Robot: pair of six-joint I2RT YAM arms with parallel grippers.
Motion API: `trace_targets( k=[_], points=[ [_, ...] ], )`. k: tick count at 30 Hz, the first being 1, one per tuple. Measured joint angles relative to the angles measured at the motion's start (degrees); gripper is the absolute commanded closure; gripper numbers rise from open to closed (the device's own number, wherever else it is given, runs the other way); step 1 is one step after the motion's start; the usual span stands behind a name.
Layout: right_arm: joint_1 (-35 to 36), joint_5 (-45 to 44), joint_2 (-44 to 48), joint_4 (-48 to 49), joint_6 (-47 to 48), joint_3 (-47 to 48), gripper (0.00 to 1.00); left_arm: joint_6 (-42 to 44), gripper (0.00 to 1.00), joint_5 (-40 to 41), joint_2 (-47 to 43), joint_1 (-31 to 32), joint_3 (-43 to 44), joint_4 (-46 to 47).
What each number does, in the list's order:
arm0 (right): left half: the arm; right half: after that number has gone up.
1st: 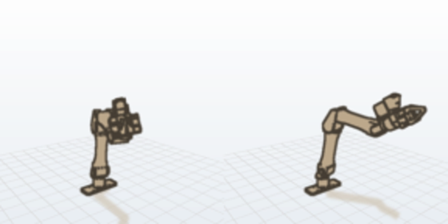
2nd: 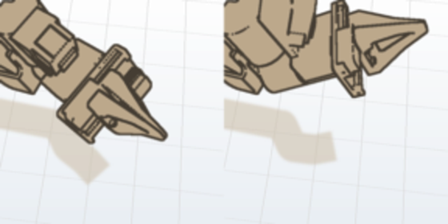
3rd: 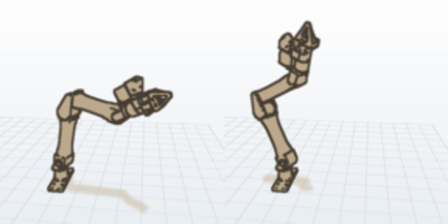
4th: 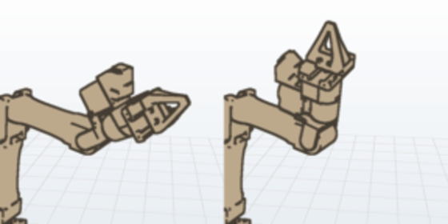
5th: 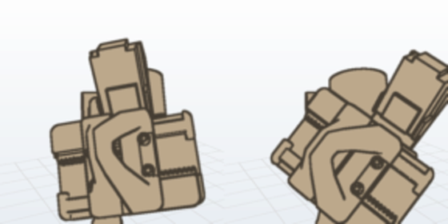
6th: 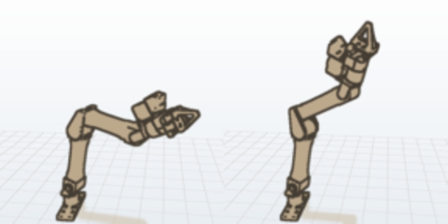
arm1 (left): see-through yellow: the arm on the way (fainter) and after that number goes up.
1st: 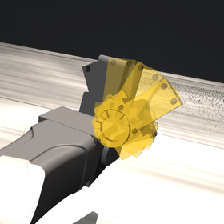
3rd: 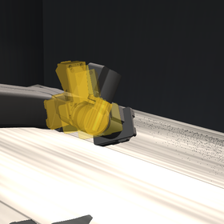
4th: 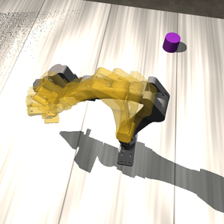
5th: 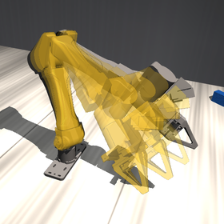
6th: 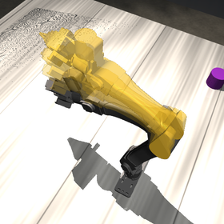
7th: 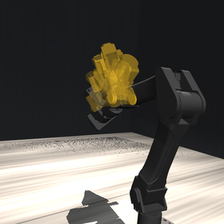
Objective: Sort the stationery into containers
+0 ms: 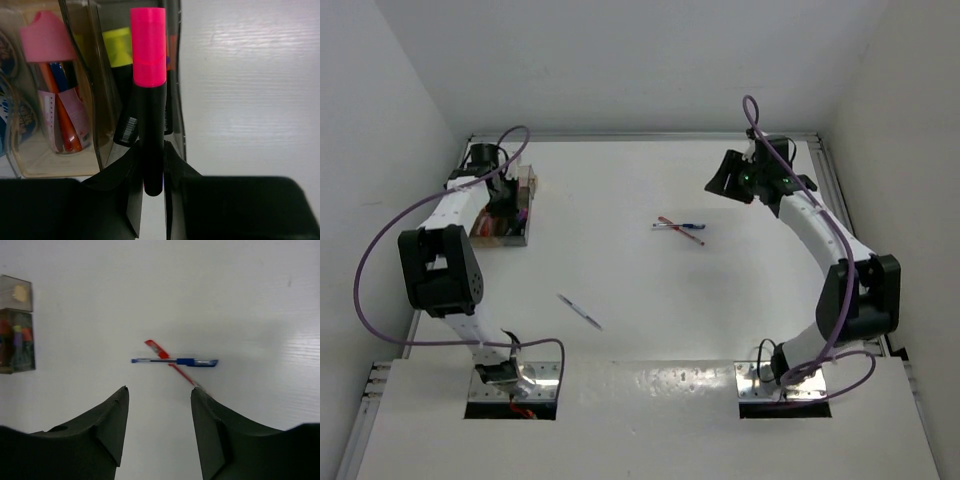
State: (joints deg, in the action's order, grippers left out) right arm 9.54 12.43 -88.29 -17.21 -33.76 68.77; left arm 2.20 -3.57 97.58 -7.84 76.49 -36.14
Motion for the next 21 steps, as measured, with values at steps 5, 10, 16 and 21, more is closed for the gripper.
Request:
trace_targets(
  k=[5,10,16,21],
  points=[
    [-3.34,-0.98,-4.28,-1.88,2.71,-0.39,0.51,0.39,0.9,1.95,6.43,-1.55,0.87,-2.16],
    [-5.07,-2.08,-7.41,-2.89,5.07,-0.39,0.51,0.92,0.57,2.12,8.44,-2.01,1.88,-3.61],
    [-6.21,-5.62,-12.48,-3.89,9.64,2.8,0.59,2.54,0.03,-1.84,7.89,-2.01,5.73,-3.8],
    [-7.58,-10.86,-20.46,-2.47,14.97,9.92,0.69,5.22,0.01,-9.22,3.85,-1.38,7.48,-3.89]
  ],
)
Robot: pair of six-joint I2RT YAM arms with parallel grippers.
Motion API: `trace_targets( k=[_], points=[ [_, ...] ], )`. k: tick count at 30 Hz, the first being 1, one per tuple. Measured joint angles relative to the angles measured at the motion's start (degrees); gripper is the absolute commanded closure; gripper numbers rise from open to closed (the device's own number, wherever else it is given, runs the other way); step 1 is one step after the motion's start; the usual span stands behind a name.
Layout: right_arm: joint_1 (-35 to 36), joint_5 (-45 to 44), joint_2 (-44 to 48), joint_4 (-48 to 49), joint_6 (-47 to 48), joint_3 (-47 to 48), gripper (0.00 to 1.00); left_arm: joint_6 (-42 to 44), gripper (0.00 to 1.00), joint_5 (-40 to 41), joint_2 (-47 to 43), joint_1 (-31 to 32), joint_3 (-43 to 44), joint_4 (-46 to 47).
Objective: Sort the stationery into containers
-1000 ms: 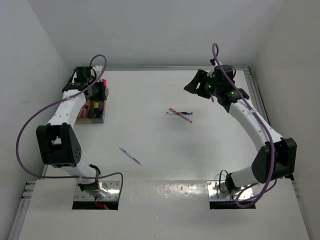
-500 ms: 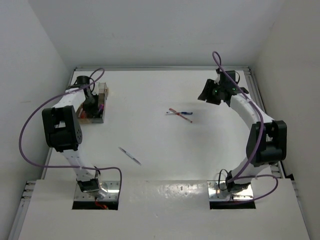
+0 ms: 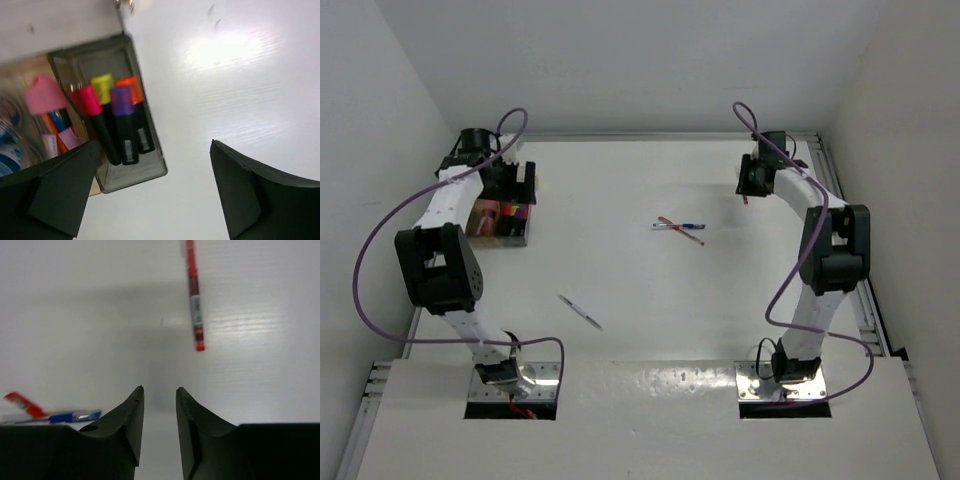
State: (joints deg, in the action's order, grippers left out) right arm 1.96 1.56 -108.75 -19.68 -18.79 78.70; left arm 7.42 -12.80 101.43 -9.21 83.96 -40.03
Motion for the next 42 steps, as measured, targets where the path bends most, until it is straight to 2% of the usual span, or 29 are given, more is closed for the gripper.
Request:
trace_targets(
  k=[7,15,23,30,35,39,42],
  points=[
    [-1.53,-5.09,-10.64,2.08,6.78,8.96,0.68,2.32,0.01,-5.66,-5.22,3.8,4.72,0.2],
    [-1.77,-5.66,-16.65,4.66,9.99,12.72,0.64,2.45,0.01,-7.43,-5.66,5.4,4.79,-0.74],
    [-1.77,-5.64,-19.96,6.47,11.19,14.05,0.66,1.92,0.0,-6.99,-5.66,5.38,4.76,-1.01],
    [-1.77,-5.35,-21.62,7.85,12.11,14.38,0.8,1.42,0.0,-10.56,-7.08,5.38,2.86,0.7],
    [-1.77,-4.26,-21.64,8.09,13.03,14.36,0.99,1.64,0.0,-16.52,-9.42,5.18,0.28,3.93],
    [-1.77,-2.32,-21.05,8.85,13.05,13.22,1.0,2.69,0.0,-19.91,-15.43,5.05,-6.01,8.83],
    [-1.84,1.9,-18.32,8.02,13.2,10.14,1.0,6.14,0.0,-22.08,-18.97,5.22,-7.43,10.45]
  ],
)
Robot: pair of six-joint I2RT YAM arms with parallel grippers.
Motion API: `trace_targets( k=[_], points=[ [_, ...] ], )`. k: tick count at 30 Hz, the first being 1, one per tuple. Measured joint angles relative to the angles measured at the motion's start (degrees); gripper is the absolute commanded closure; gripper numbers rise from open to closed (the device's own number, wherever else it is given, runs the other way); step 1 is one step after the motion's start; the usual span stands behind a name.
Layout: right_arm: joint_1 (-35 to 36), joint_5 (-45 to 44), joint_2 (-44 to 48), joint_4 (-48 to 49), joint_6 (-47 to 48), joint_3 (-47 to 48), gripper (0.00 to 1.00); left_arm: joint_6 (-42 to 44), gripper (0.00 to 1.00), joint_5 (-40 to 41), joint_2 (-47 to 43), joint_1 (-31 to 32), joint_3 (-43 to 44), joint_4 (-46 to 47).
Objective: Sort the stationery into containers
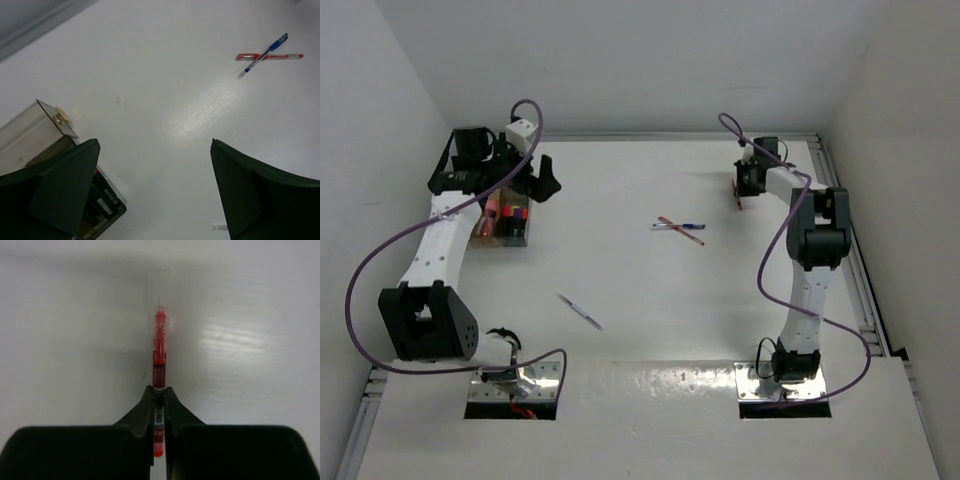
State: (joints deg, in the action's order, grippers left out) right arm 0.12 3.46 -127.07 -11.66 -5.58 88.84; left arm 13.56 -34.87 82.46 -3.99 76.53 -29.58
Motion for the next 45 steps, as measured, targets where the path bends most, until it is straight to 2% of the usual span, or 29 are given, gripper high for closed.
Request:
trace_targets(
  k=[5,9,11,13,16,19,25,32,45],
  points=[
    [0.17,12.55,8.98,-6.71,-0.22,-2.95,1.0,12.24,0.03,-0.92,-7.72,2.93,-3.32,2.78],
    [2.69,21.55,18.58,-10.84,-0.61,-3.17,1.0,25.79,0.03,1.49,-15.91,11.56,-8.85,3.58],
    [6.43,25.86,23.32,-13.16,-0.5,-3.32,1.0,32.7,0.08,2.78,-18.91,16.24,-11.08,3.43],
    [10.4,29.18,26.08,-15.69,-0.46,-3.32,1.0,36.94,0.18,4.46,-20.85,19.12,-12.85,3.69],
    [16.39,34.01,27.71,-19.74,-0.76,-3.32,1.0,42.53,0.27,6.91,-23.26,23.12,-15.56,4.98],
    [21.22,37.62,27.82,-24.33,-1.4,-3.32,1.0,47.17,0.3,9.33,-24.57,27.74,-17.44,6.67],
    [26.51,41.79,27.8,-31.3,-3.08,-2.43,1.0,55.17,0.38,12.07,-24.98,35.91,-19.28,6.4],
    [29.79,43.8,27.8,-32.7,-5.18,-1.03,1.0,59.47,0.48,14.45,-23.8,42.4,-19.67,3.3],
    [31.87,44.68,27.82,-33.59,-6.47,-0.13,1.0,58.29,0.55,16.94,-21.66,45.27,-19.67,2.93]
  ],
)
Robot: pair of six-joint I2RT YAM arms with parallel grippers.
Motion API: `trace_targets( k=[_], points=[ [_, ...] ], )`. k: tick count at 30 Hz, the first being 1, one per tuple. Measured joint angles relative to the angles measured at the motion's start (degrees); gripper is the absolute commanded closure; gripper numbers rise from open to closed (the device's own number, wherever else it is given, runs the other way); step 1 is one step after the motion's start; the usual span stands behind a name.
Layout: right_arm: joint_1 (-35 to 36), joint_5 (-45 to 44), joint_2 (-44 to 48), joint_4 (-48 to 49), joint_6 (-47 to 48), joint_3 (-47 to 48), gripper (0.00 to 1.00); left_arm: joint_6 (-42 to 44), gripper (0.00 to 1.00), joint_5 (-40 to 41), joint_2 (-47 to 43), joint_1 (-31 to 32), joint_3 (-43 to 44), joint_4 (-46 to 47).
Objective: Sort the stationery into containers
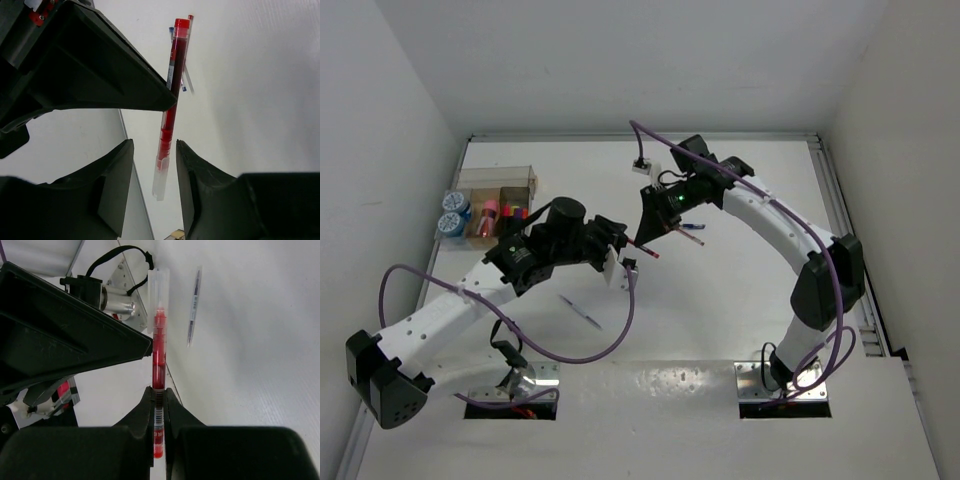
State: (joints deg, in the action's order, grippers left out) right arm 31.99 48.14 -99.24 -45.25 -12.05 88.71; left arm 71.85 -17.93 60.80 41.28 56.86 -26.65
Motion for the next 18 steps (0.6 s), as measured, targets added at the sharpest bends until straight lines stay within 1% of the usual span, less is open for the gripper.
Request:
trace_targets(
  k=[15,16,17,18],
  points=[
    [1.31,0.46,0.11,0.09,-0.46,1.6,1.0,-2.12,0.65,-0.09,1.31,0.07,0.0,-1.07],
    [1.49,0.48,0.2,0.09,-0.44,1.62,1.0,-2.29,0.66,-0.09,1.36,0.07,0.0,-1.05],
    [1.66,0.5,0.26,0.09,-0.44,1.66,1.0,-2.51,0.7,-0.07,1.38,0.07,0.0,-1.03],
    [1.9,0.5,0.31,0.11,-0.44,1.66,1.0,-2.84,0.73,-0.07,1.42,0.07,0.0,-0.96]
  ],
)
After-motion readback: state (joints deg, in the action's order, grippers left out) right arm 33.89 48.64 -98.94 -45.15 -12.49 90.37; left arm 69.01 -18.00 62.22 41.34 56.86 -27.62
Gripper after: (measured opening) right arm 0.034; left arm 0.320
